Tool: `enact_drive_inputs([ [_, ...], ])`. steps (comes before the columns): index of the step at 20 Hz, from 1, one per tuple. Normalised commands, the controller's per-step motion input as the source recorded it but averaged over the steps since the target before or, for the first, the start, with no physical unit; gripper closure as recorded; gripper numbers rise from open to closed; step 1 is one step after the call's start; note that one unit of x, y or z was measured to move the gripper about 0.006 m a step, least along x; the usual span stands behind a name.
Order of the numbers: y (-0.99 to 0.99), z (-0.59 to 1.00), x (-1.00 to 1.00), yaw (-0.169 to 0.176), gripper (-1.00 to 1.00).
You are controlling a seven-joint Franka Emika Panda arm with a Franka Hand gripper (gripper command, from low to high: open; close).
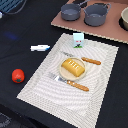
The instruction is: Interact with the objects in diverse but meaningful ways.
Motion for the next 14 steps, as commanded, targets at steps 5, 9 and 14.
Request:
enact_drive_inputs([
  [5, -0.43, -0.26, 0.15, -0.011, -1.0],
  [9, -0.66, -0.48, 0.24, -0.003, -1.0],
  [14, -0.46, -0.51, 0.09, 0.0, -1.0],
])
